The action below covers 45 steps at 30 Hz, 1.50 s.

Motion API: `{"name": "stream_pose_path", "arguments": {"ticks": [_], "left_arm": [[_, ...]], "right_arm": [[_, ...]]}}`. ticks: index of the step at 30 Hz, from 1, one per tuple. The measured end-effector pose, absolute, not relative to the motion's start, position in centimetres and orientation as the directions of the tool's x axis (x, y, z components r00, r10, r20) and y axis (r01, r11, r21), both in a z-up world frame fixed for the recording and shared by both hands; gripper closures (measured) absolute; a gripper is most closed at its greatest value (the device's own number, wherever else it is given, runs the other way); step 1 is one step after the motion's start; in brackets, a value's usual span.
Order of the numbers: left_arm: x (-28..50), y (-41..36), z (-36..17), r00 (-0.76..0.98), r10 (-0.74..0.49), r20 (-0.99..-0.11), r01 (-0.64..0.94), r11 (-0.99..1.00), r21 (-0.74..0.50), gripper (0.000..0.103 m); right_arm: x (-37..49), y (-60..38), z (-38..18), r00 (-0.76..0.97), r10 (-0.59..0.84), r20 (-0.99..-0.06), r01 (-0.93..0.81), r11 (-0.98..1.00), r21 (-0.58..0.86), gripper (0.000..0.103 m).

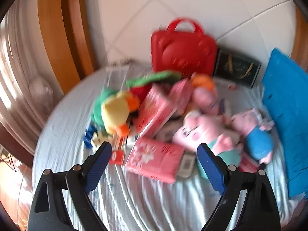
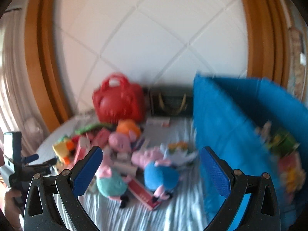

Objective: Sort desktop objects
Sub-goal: 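Withdraw both tools from the crate back toward the pile, then grasp the pink tissue pack with the left tool while the right tool grasps a small white box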

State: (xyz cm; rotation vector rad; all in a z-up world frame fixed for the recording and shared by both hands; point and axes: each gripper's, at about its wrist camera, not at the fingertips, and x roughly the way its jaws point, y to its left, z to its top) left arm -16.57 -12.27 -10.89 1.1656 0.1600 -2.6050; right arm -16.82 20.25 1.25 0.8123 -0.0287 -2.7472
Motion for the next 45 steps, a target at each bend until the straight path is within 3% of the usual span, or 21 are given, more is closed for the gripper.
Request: {"name": "stream_pose_path", "arguments": {"ticks": [8, 12, 17, 22, 30, 37, 38, 40, 42, 45], "left_arm": [[-20.6, -12.0, -20.0, -0.519, -0.099, -0.849, 0.223, -0.975, -0.023, 0.012], [-21.5, -12.3, -23.4, -0.425, -0.158, -0.891, 0.224, -0.972, 0.066, 0.010], [-17.7, -15.9, -23.7, -0.386, -0.154, -0.910, 0.291, -0.956, 0.039, 0.010], [-13.7, -20.1, -23.9, -0.261, -0.306, -0.915, 0.424, -0.889, 0.176, 0.010], [-15.0, -19.8, -19.5, -0.383, -0.174, -0.907, 0.482, -0.875, -0.035, 0.010], [-22.1, -16.9, -24.4, -0.263, -0.149, -0.953, 0.391, -0.920, 0.036, 0.008], [-22.2, -16.8, -24.9, -0.256, -0.169, -0.952, 0.385, -0.921, 0.060, 0.008], [-21.6, -17.1, -24.7, -0.300, -0.154, -0.941, 0.359, -0.933, 0.038, 0.013], [-20.6, -17.7, -24.2, -0.319, -0.139, -0.938, 0.344, -0.939, 0.022, 0.014], [-19.5, -18.9, -23.8, -0.335, -0.147, -0.931, 0.334, -0.942, 0.029, 0.014]], "right_arm": [[-21.4, 16.4, -8.2, -0.631, -0.218, -0.745, 0.260, -0.964, 0.063, 0.000], [-22.4, 14.6, -11.2, -0.567, -0.212, -0.796, 0.290, -0.956, 0.048, 0.000], [-23.1, 12.1, -13.1, -0.518, -0.243, -0.820, 0.346, -0.936, 0.059, 0.000], [-23.8, 9.9, -14.1, -0.482, -0.289, -0.827, 0.393, -0.915, 0.091, 0.000], [-24.3, 6.7, -14.1, -0.434, -0.334, -0.836, 0.452, -0.884, 0.119, 0.000], [-23.4, 3.6, -14.8, -0.376, -0.363, -0.852, 0.444, -0.878, 0.178, 0.000], [-23.3, 3.3, -15.0, -0.365, -0.371, -0.854, 0.441, -0.877, 0.192, 0.003], [-22.9, 2.3, -15.4, -0.338, -0.378, -0.862, 0.450, -0.869, 0.205, 0.020], [-22.3, 1.1, -15.9, -0.311, -0.386, -0.869, 0.462, -0.860, 0.217, 0.047], [-21.7, -0.9, -17.3, -0.251, -0.415, -0.875, 0.466, -0.844, 0.267, 0.048]]}}
